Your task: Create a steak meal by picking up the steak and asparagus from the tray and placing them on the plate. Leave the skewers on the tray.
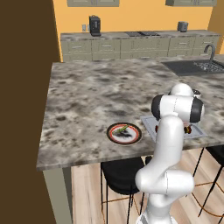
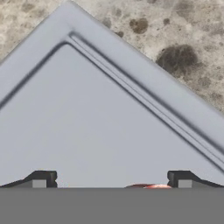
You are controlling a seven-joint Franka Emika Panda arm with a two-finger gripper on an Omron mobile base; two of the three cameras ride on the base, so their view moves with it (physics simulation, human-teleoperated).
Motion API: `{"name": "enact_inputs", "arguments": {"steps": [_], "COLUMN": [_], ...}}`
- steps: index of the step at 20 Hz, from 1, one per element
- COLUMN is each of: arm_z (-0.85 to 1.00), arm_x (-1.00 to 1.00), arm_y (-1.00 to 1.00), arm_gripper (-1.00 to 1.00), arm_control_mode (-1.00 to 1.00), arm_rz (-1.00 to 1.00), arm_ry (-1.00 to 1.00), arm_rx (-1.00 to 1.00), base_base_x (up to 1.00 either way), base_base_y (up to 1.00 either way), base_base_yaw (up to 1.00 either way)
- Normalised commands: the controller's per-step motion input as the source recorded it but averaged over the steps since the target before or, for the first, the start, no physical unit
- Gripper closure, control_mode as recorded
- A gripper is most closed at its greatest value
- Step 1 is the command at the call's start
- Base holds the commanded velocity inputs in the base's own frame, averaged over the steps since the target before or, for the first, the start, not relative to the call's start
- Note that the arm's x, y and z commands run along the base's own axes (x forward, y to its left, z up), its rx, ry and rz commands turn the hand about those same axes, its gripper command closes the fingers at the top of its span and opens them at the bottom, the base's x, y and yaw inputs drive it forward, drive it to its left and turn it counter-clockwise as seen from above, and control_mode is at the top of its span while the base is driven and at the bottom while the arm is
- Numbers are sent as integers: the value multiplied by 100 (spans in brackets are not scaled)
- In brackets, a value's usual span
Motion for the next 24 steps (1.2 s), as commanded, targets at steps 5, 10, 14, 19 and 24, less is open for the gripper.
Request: {"name": "enact_inputs", "arguments": {"steps": [5, 10, 14, 19, 24], "arm_z": [-42, -20, 0, 25, 52], "arm_x": [0, 0, -1, -8, 0], "arm_y": [17, 18, 0, -9, -6], "arm_gripper": [100, 100, 100, 100, 100], "arm_control_mode": [-100, -100, -100, -100, -100], "arm_rz": [0, 0, 0, 0, -5], "arm_ry": [-3, 0, 0, 0, 0], "arm_rx": [0, 0, 0, 1, 1], "base_base_x": [0, 0, 0, 0, 0], "base_base_y": [0, 0, 0, 0, 0], "base_base_yaw": [0, 0, 0, 0, 0]}}
